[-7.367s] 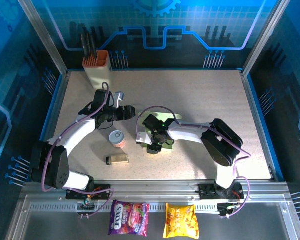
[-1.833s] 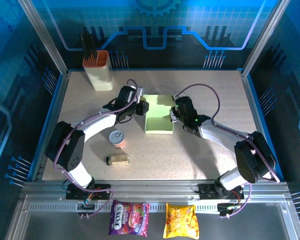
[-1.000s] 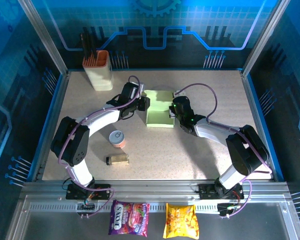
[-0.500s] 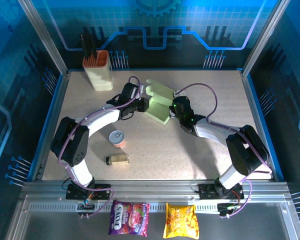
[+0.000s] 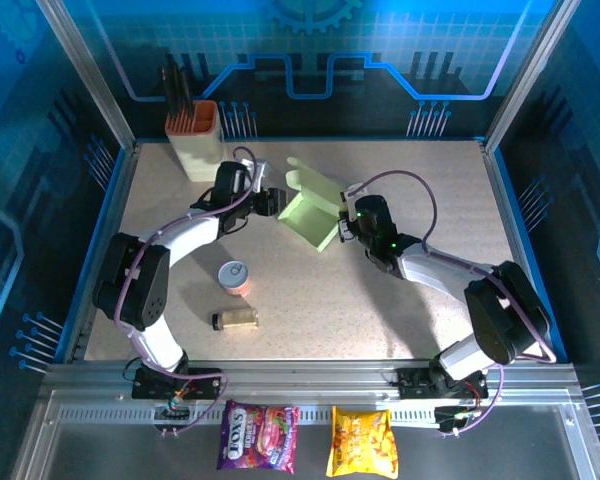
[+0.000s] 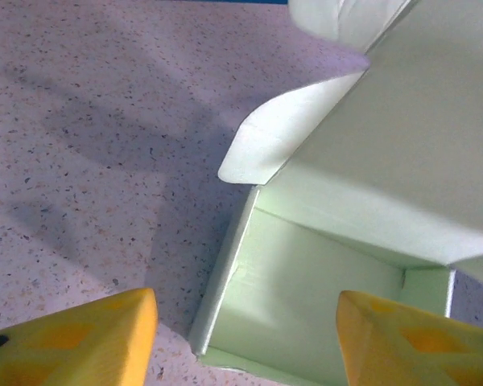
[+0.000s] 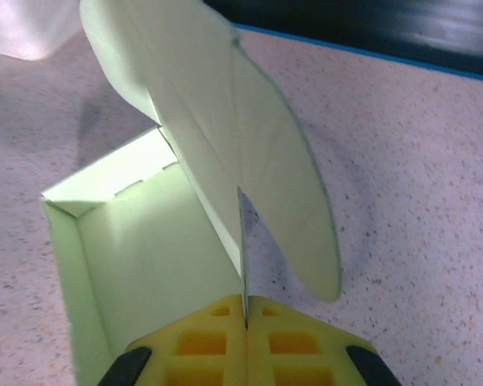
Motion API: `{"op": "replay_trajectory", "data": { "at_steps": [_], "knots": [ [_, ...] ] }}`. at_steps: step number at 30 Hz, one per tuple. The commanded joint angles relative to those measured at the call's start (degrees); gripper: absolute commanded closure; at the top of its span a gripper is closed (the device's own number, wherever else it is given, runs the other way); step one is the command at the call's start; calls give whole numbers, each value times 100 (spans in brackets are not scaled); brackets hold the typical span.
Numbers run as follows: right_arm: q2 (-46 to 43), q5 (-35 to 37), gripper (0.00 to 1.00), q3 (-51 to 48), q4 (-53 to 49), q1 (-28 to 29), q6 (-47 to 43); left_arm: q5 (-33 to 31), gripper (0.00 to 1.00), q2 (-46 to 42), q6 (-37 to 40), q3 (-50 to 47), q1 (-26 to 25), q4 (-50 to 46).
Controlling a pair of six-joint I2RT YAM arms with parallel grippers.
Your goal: Fold the paper box
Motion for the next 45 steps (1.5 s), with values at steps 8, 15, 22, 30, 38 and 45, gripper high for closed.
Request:
{"op": "replay_trajectory", "data": {
  "at_steps": [8,15,22,30,38,45],
  "knots": [
    [-826,-1390,100,-144,-858,-445,-718,1196,33,-328,907,-350,161,938],
    [-898,-1513,100,-100,-1072,-519,-735,1356,61,-360,901,-388,161,899],
    [-851,-1451,100,-21,-1134,-525,-611,1412,86,-445,842,-482,136,695],
    [-724,-1439,100,11,-1109,-526,-520,1480,78,-289,717,-426,73,598],
    [-672,-1441,100,20,-1091,-525,-520,1549,75,-159,730,-283,60,409],
    [-582,-1431,100,57,-1099,-534,-514,1703,68,-120,888,-244,56,102]
  ]
}}
